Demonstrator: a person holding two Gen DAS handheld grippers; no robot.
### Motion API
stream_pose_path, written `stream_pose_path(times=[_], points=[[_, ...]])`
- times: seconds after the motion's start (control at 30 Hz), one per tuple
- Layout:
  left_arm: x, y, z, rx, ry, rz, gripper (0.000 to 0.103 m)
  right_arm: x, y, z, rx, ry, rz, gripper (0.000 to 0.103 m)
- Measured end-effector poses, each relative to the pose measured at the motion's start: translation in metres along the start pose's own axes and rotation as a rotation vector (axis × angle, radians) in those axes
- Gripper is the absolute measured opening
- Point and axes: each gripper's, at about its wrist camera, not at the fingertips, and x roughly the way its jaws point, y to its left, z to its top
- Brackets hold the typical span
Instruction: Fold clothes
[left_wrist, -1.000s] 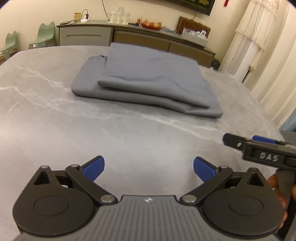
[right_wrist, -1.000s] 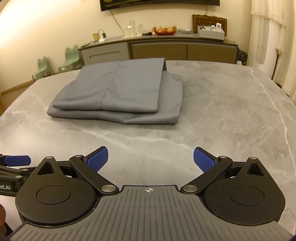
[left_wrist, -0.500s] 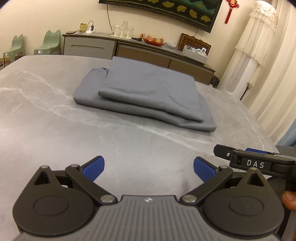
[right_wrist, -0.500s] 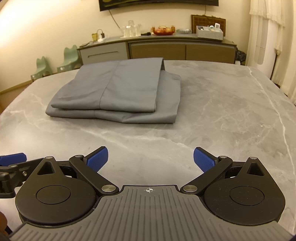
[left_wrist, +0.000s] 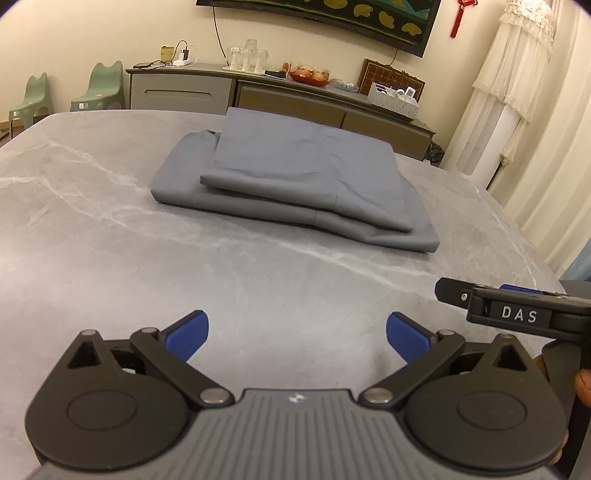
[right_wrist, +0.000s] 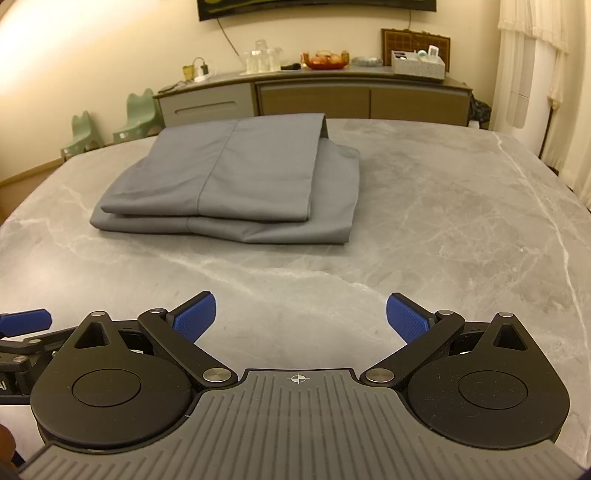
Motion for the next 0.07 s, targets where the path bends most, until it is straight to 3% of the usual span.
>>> stream_pose_path(times=[0.07], points=[[-0.0004, -0.0007, 0.0003, 0.010, 0.003, 0.008, 0.103, -0.0003, 0.0000, -0.0002, 0.000, 0.000, -0.001, 0.101]])
